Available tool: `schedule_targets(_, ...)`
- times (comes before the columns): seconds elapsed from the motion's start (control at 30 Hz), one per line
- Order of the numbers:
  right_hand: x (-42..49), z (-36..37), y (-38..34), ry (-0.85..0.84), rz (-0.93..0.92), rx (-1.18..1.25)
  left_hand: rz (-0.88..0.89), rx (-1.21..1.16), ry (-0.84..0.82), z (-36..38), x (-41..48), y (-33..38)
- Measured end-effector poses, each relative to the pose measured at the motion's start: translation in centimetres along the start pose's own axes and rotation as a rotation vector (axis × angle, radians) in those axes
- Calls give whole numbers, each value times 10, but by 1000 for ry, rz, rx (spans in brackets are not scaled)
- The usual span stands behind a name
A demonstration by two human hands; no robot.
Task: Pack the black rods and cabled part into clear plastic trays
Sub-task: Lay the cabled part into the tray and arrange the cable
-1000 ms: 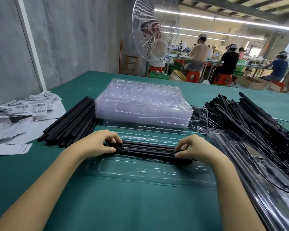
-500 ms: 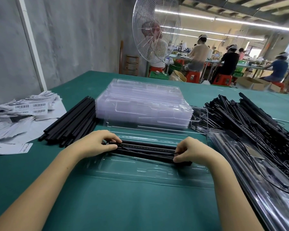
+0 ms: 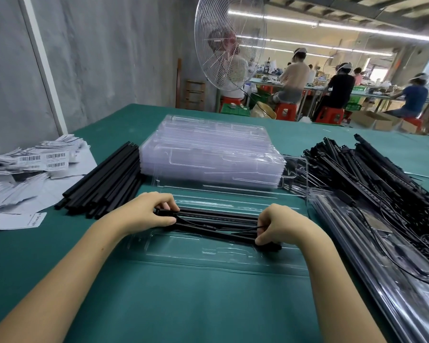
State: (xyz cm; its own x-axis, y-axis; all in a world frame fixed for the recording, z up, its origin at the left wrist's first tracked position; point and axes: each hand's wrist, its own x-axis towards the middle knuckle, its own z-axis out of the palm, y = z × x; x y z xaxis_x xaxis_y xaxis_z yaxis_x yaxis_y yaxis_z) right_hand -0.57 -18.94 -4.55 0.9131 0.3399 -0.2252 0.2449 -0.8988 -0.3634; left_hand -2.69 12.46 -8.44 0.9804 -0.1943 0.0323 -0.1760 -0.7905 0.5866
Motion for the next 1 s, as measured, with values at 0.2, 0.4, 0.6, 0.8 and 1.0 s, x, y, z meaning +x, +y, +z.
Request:
schedule_targets(0.2,-1,-1,1,19,6,5,-13,86,-10,-1,1,6)
schedule_targets(0.4,-11,-10,6,-6,-38,177,5,266,39,1,1,14)
schedule_targets(0.6,-18,-22,6,289,-173,470,-1,241,19,-1,1,16)
schedule_targets(0.8,-9,-17,5,621,-91,332,10,178,23,0,0,15)
schedule_targets(1.0,-5,-13,10,570,13,208,27,92,-3,-4,-1,10)
